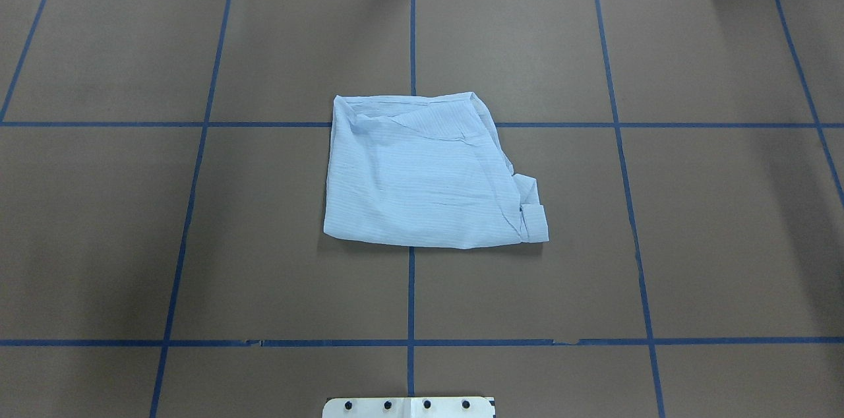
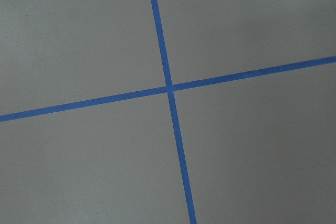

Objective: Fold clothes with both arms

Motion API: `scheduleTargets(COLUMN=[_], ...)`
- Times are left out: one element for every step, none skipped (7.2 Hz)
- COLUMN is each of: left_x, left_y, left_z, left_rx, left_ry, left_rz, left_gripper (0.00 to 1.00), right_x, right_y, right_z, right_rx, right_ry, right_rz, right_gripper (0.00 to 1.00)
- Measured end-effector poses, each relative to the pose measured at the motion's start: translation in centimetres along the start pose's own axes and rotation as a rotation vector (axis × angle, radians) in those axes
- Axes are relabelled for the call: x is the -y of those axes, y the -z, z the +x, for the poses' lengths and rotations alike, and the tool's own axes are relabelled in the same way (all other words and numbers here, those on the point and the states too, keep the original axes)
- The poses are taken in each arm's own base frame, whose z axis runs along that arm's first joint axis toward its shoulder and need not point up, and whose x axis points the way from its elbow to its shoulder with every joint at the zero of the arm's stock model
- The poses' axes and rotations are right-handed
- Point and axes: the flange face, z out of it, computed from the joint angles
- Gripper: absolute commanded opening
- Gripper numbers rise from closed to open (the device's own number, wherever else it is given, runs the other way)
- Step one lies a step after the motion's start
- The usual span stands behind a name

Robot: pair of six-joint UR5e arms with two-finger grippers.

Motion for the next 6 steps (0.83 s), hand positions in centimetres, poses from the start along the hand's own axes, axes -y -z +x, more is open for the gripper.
scheduleTargets(left_x=[0.00, 0.04, 0.07, 0.09, 0.10, 0.10], left_y=[0.01, 0.01, 0.01, 0.02, 0.02, 0.02], left_z=[0.01, 0.07, 0.11, 0.13, 0.14, 0.14], left_rx=[0.000, -0.001, -0.002, -0.003, -0.003, -0.003], left_ry=[0.000, -0.002, -0.002, -0.002, -0.002, -0.003], left_rz=[0.000, 0.000, 0.000, 0.000, 0.000, 0.000], left_gripper=[1.00, 1.00, 1.00, 1.00, 1.00, 1.00], right_x=[0.02, 0.02, 0.10, 0.22, 0.33, 0.39], right_y=[0.02, 0.02, 0.09, 0.18, 0.26, 0.30], right_z=[-0.02, -0.03, -0.10, -0.21, -0.30, -0.36], right_rx=[0.000, 0.001, 0.002, 0.002, 0.003, 0.004], right_ry=[0.000, 0.000, 0.002, 0.004, 0.005, 0.006], right_rz=[0.000, 0.000, 0.002, 0.004, 0.005, 0.006], right_gripper=[1.00, 1.00, 1.00, 1.00, 1.00, 1.00])
